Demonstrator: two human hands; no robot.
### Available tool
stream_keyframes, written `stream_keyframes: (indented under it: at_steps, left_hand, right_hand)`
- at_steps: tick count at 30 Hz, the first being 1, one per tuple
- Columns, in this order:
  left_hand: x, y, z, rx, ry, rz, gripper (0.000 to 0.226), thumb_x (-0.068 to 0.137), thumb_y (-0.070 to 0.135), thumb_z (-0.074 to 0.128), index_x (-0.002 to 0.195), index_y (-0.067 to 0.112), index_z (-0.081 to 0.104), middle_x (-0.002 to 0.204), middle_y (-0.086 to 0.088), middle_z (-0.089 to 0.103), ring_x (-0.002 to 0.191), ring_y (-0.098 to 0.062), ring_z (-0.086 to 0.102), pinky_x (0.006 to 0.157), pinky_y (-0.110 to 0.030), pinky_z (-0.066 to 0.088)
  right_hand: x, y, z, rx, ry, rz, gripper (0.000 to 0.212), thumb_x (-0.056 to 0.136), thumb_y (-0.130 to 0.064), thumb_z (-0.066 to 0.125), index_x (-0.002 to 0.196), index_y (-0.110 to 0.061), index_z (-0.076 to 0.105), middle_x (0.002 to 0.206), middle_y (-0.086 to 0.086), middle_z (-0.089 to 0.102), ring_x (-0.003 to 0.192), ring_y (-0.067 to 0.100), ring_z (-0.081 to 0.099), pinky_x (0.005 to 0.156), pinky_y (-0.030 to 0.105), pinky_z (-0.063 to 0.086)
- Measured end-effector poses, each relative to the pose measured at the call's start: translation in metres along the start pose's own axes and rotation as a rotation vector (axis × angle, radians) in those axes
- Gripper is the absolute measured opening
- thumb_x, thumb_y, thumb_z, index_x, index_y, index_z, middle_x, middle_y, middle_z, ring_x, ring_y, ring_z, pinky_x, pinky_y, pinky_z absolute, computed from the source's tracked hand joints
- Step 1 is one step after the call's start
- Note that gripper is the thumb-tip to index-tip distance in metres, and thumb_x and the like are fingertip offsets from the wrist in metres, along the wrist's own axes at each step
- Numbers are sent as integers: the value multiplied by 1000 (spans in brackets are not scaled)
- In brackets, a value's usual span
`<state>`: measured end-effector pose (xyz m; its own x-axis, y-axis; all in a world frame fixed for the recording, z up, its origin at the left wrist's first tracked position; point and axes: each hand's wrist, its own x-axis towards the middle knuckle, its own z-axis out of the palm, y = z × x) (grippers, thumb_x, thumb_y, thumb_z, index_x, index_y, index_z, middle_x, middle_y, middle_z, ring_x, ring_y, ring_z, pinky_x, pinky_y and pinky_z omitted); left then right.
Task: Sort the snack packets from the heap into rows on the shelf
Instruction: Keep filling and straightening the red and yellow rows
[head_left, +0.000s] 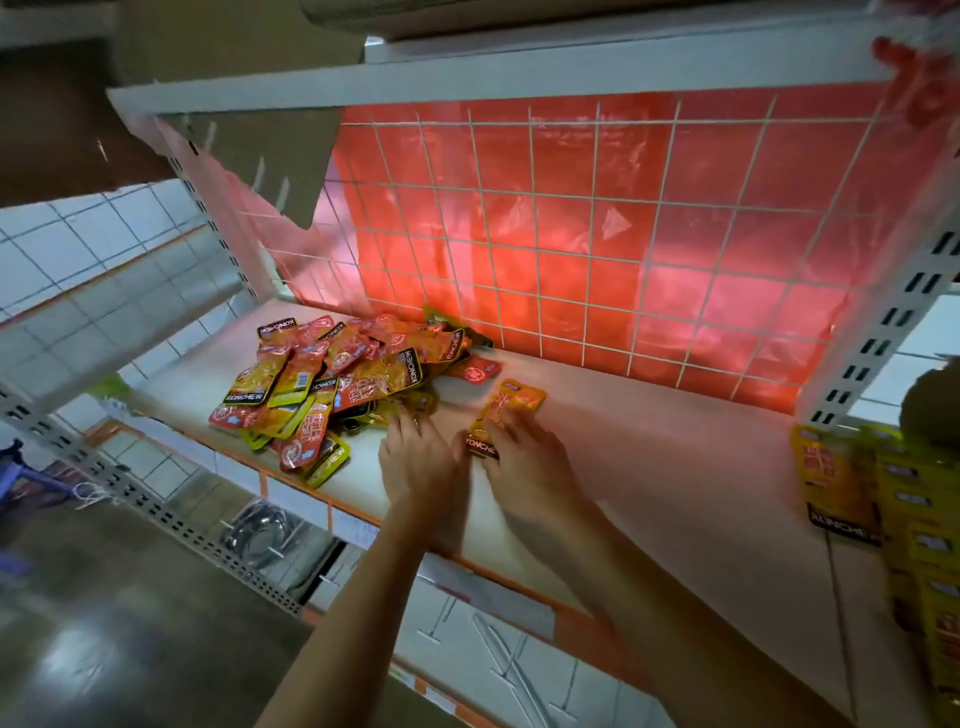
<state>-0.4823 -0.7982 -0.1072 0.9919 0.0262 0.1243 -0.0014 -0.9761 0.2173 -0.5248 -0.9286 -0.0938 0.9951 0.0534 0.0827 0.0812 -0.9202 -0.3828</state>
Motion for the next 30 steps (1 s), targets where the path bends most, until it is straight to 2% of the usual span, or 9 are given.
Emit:
stream_keyframes:
  at_steps: [2, 5, 9, 11, 16, 21, 24, 27, 30]
  left_hand:
    - [-6, 5, 2, -13, 27, 10, 66, 97, 51, 28, 142, 4, 39, 152, -18, 31, 140, -31, 27, 113, -42, 28]
    - [-15, 14, 1, 12, 71, 89, 50, 98, 43, 28, 124, 10, 55, 138, -11, 50, 127, -26, 42, 103, -36, 36]
    - [-27, 29, -8, -51, 122, 260, 22, 89, 22, 46, 86, 10, 63, 91, -10, 66, 88, -27, 57, 77, -34, 43]
    - [-30, 35, -10, -163, 99, 264, 15, 86, 15, 52, 80, 7, 62, 83, -13, 63, 79, -29, 56, 67, -31, 39]
    - [-36, 40, -6, -245, 78, 265, 13, 89, 20, 60, 97, 11, 65, 92, -10, 66, 84, -25, 58, 66, -24, 36]
    - [-32, 41, -6, -145, 78, 204, 29, 95, 29, 53, 120, 17, 59, 123, -7, 55, 106, -26, 51, 83, -32, 47]
    - [-30, 47, -11, -17, 18, 234, 28, 98, 34, 44, 118, 25, 61, 120, -3, 57, 102, -25, 48, 79, -31, 42]
    - [-33, 55, -14, 43, -7, 345, 29, 93, 40, 53, 116, 26, 64, 113, -6, 59, 99, -25, 50, 76, -32, 43]
    - [-36, 62, -14, 50, -72, 433, 45, 85, 51, 60, 122, 26, 60, 125, -8, 53, 113, -28, 46, 86, -35, 45]
  right_hand:
    - [-2, 0, 5, -19, 15, -1, 43, 96, -35, 46, 138, -27, 40, 153, -1, 28, 142, 20, 19, 110, 39, 24]
    - [-1, -2, 4, -32, 66, 58, 33, 94, -34, 44, 125, -27, 52, 142, -2, 41, 133, 21, 32, 105, 39, 29]
    - [-5, 0, -3, -42, 113, 184, 36, 93, -40, 46, 126, -26, 50, 134, 0, 49, 120, 25, 44, 97, 40, 36]
    - [-10, 6, -4, -75, 127, 219, 40, 92, -41, 48, 129, -28, 48, 134, 2, 45, 118, 26, 43, 93, 40, 37]
    - [-25, 22, -7, -114, 210, 284, 26, 92, -40, 49, 113, -30, 60, 120, 5, 48, 110, 27, 42, 85, 38, 38]
    - [-36, 32, -15, -108, 203, 343, 24, 91, -34, 51, 113, -28, 59, 117, 5, 53, 108, 28, 46, 84, 36, 38]
    - [-44, 37, -22, -102, 189, 366, 21, 89, -28, 52, 109, -28, 58, 113, 4, 54, 105, 29, 48, 83, 37, 39]
    - [-53, 44, -29, -90, 166, 387, 20, 88, -23, 53, 107, -28, 60, 110, 3, 54, 104, 28, 49, 82, 37, 38]
    - [-60, 47, -38, -96, 117, 463, 33, 87, -27, 57, 119, -24, 52, 114, 7, 50, 107, 30, 47, 84, 39, 38]
